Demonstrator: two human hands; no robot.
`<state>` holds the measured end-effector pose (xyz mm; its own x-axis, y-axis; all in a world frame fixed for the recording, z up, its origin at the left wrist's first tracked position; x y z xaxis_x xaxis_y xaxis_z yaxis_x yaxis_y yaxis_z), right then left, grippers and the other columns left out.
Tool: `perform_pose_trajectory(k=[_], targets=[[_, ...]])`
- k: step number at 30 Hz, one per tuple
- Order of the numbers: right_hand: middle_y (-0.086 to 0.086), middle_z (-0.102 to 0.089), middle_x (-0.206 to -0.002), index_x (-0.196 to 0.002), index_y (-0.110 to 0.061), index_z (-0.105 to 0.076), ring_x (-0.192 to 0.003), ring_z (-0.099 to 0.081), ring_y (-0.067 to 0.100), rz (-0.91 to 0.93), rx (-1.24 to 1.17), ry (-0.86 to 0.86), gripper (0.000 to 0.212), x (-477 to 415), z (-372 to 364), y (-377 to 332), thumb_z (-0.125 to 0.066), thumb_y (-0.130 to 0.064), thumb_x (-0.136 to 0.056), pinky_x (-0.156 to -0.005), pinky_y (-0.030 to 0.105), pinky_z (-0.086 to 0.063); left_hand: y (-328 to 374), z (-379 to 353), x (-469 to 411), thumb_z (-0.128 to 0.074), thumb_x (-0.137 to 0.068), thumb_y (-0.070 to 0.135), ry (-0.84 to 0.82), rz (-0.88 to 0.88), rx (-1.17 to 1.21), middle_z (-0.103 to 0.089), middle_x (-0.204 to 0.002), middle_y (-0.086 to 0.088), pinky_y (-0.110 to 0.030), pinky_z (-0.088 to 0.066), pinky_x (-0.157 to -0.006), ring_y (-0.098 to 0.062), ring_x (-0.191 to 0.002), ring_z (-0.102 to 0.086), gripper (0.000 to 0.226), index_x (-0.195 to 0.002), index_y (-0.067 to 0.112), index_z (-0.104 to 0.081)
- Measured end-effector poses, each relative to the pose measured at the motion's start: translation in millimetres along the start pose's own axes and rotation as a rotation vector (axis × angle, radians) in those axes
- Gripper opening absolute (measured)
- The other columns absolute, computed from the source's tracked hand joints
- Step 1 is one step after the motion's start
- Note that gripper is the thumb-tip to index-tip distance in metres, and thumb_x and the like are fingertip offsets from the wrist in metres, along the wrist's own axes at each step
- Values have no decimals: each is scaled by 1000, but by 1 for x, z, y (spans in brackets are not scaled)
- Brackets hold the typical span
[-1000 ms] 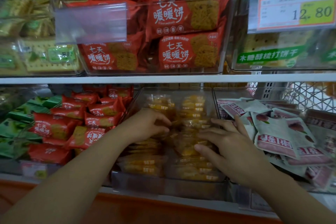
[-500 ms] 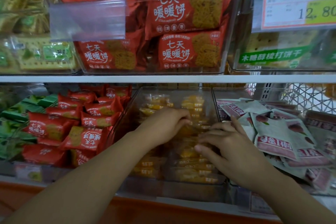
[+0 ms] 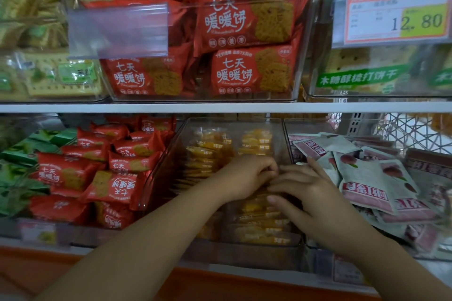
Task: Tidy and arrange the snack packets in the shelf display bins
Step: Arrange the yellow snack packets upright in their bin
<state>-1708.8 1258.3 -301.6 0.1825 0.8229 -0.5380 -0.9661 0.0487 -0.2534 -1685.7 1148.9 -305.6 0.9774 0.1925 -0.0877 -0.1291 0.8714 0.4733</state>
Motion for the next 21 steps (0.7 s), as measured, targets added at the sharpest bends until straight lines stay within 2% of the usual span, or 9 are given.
perform_pose_trajectory(k=[3, 5, 6, 8, 10, 12, 15, 21], targets=[[-15, -63, -101, -100, -28, -70, -100, -57, 6, -3, 7, 91, 31, 2, 11, 5, -48, -45, -87, -107, 47, -33, 0, 2, 10, -47, -98, 22, -8, 15, 59, -61, -99, 5, -26, -40, -78, -9, -93, -54, 19, -106, 17, -63], [-14, -62, -105, -106, -26, -68, -102, -57, 8, -8, 5, 93, 33, 4, 13, 7, -48, -43, -86, -107, 46, -32, -3, 12, 21, -43, -99, 26, 30, 14, 90, -57, -122, 4, -24, -38, -97, -6, -113, -49, 30, -124, 19, -57], [-13, -63, -109, -109, -26, -67, -106, -56, 8, -5, 10, 84, 34, 5, 13, 7, -47, -43, -87, -108, 46, -31, -3, 14, 29, -41, -99, 30, 18, 13, 68, -48, -136, 4, -25, -32, -107, -6, -126, -40, 38, -135, 21, -48], [-13, -64, -113, -111, -26, -67, -111, -53, 8, 0, 39, 81, 36, 7, 12, 6, -46, -40, -87, -109, 46, -29, -2, 2, 48, -34, -99, 42, -110, 50, -63, -17, -156, 6, -32, -15, -118, -9, -144, -11, 56, -150, 24, -17], [-13, -67, -106, -108, -25, -69, -110, -51, 7, -13, 61, 105, 35, 8, 14, 8, -45, -37, -86, -106, 47, -30, -3, -15, 67, -24, -96, 55, -257, 120, -256, 18, -155, 12, -34, -1, -120, -6, -142, 18, 69, -149, 27, 12], [-13, -69, -99, -104, -25, -70, -107, -49, 7, -30, 65, 128, 34, 8, 18, 10, -44, -35, -85, -105, 46, -28, 0, -23, 74, -15, -93, 63, -297, 148, -347, 35, -145, 16, -34, 6, -118, -3, -135, 31, 73, -144, 28, 23], [-12, -69, -98, -104, -24, -71, -103, -52, 7, -50, 50, 141, 34, 9, 20, 11, -44, -35, -85, -104, 46, -32, 0, -26, 68, -12, -90, 68, -298, 169, -363, 37, -145, 14, -35, 8, -118, -3, -134, 33, 76, -144, 28, 23], [-11, -68, -99, -101, -21, -72, -98, -51, 3, -99, -40, 165, 33, 8, 21, 17, -46, -35, -85, -94, 42, -43, -5, -25, 50, -17, -87, 73, -344, 229, -360, 25, -154, 10, -39, 5, -118, -7, -140, 24, 84, -149, 25, 13]])
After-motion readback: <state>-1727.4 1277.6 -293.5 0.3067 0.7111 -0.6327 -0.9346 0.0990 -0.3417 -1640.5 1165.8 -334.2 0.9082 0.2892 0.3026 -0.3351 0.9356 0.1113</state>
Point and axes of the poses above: each hand's wrist, its own x-axis away from the middle knuckle, its own z-axis out of the back of the hand, y = z × x, the point moved 7 cm from there along -x, towards the middle knuckle
